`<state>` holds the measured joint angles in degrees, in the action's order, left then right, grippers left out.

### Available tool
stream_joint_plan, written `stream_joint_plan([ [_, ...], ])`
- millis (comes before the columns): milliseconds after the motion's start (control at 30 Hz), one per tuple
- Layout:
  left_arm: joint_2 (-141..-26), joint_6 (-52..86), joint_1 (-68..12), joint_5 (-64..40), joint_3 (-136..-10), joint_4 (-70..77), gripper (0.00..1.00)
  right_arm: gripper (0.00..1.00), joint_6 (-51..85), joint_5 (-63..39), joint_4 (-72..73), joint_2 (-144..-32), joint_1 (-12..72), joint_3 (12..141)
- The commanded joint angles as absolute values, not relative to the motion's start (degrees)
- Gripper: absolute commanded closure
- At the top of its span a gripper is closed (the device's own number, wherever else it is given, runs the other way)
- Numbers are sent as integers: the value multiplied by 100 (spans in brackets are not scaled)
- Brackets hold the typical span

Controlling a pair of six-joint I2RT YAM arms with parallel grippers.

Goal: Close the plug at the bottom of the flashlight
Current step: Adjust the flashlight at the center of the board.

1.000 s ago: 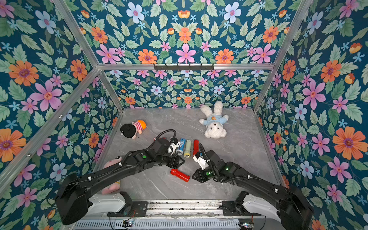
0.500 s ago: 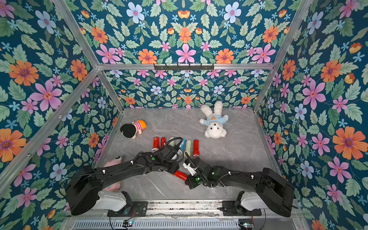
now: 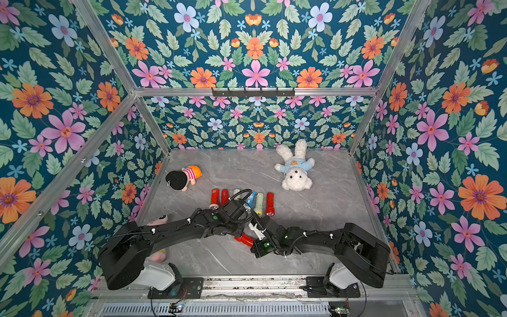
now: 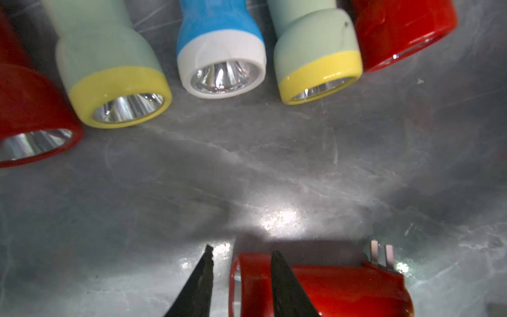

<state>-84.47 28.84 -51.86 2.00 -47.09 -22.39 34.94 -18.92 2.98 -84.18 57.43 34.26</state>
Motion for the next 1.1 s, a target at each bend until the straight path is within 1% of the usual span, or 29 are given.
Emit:
stream_joint_plan([
  [0, -8404, 3017, -5186, 334, -4699, -2402, 62, 100, 3738, -1433, 37, -8347, 5700, 3383],
  [33, -8366, 3045, -5186, 334, -4663, -2444, 64, 100, 3780, -1372, 22, -8326, 5656, 3339],
  [67, -8334, 3072, -5186, 329, -4633, -2492, 69, 100, 3842, -1329, 10, -8307, 5586, 3283],
  [133, -8264, 3146, -5186, 297, -4559, -2538, 83, 100, 3940, -1342, 61, -8271, 5425, 3164],
  [233, -8119, 3290, -5186, 158, -4436, -2523, 87, 100, 3981, -1399, 176, -8188, 5232, 3043],
  [400, -7848, 3459, -5206, -115, -4260, -2260, 100, 100, 3917, -1359, 266, -8157, 5103, 3076],
  [600, -7826, 3697, -5372, -430, -4214, -2058, 100, 100, 3847, -1480, 515, -8404, 4847, 3288],
  [800, -7860, 3847, -5550, -504, -4193, -2065, 96, 100, 3793, -1676, 696, -8780, 4705, 3652],
  [900, -7855, 3913, -5619, -594, -4193, -2057, 93, 100, 3753, -1756, 726, -8950, 4693, 3801],
  [933, -7853, 3941, -5647, -644, -4202, -2040, 90, 100, 3744, -1782, 758, -8996, 4678, 3829],
  [1067, -7730, 3990, -5713, -694, -4308, -2099, 67, 100, 3801, -1931, 917, -8934, 4564, 3739],
])
